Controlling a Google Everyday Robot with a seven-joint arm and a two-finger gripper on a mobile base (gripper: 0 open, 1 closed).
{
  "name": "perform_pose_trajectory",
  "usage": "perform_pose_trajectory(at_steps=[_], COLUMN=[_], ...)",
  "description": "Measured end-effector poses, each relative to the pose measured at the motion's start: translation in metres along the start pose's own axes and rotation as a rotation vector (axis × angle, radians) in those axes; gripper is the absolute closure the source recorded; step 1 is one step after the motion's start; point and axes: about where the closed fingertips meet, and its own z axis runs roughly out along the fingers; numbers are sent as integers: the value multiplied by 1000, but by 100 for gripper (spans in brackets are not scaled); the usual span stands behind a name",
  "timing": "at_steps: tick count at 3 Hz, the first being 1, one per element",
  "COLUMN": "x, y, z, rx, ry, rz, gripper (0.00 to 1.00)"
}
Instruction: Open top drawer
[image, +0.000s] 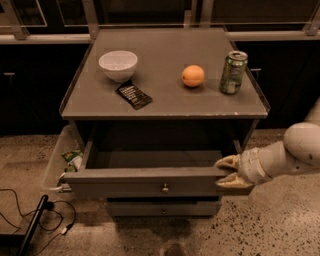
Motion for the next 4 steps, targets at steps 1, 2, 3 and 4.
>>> perform_pose_trajectory(at_steps=[1, 2, 3, 4], x=[2, -6, -6, -6], y=[20, 52, 52, 52], z=[-7, -14, -14, -14], rx=[-13, -52, -52, -52], ry=[-3, -22, -22, -22], rz=[-5, -29, -29, -29], gripper=[88, 100, 81, 58])
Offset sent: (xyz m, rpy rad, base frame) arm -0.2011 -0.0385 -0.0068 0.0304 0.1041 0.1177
